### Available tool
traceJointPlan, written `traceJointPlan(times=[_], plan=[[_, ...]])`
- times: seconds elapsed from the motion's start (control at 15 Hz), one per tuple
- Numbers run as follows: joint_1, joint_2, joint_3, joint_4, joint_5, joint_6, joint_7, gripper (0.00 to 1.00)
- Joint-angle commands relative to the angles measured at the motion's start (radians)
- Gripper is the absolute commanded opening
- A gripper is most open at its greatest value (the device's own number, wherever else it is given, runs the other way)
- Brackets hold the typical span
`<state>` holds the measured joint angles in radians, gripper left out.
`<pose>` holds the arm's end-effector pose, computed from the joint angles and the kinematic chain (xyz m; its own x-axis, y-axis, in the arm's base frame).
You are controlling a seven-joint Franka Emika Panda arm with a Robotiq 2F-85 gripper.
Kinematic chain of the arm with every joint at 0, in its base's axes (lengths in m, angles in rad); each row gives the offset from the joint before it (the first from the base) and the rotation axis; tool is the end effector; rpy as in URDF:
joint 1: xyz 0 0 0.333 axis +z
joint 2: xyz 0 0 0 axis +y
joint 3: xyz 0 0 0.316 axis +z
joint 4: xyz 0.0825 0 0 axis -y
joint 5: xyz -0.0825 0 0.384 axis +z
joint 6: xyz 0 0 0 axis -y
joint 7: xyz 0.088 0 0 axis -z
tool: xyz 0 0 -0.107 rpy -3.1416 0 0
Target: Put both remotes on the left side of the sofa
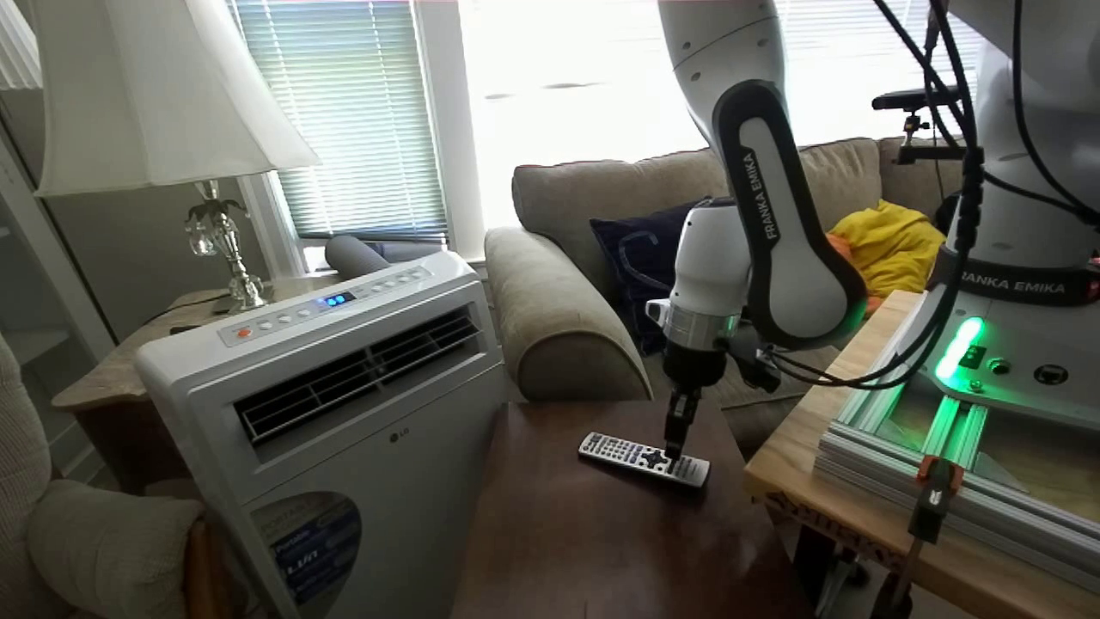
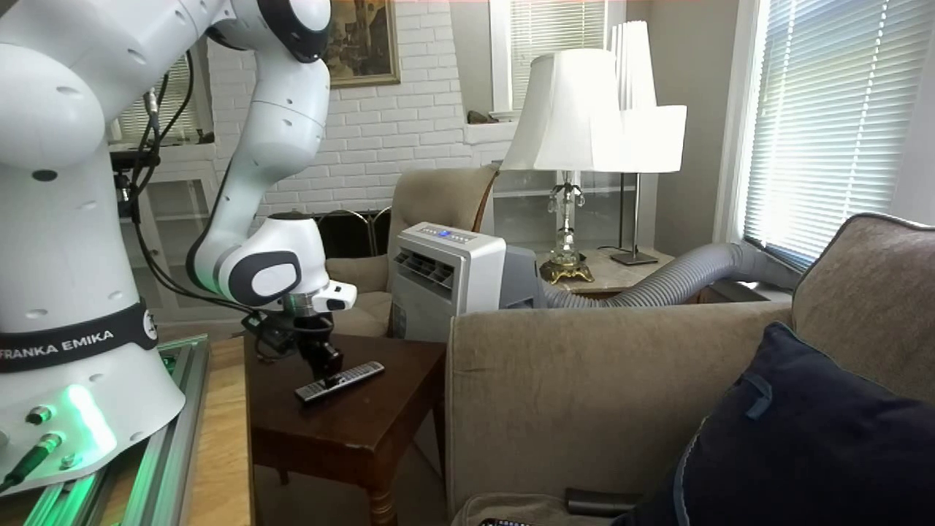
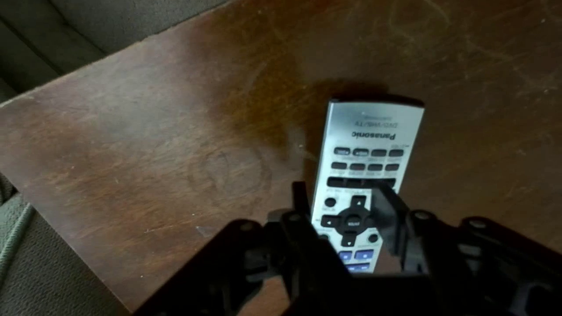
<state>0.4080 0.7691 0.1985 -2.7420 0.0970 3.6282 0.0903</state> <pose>0.2564 0.1934 0.0234 0.9314 0.3484 0.1054 0.3593 -0.9264 -0.1127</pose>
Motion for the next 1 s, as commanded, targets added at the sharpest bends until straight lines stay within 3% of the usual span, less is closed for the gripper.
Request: traceJointPlan(times=[0.0, 0.27, 0.93], plan=[[-0.019, -0.022, 0.01, -0.015, 0.01, 0.005, 0.009, 0.74], [-0.017, -0.012, 0.002, -0.012, 0.009, 0.005, 0.0, 0.99], [0.091, 0.047, -0.03, 0.025, 0.082, 0.029, 0.001, 1.0]])
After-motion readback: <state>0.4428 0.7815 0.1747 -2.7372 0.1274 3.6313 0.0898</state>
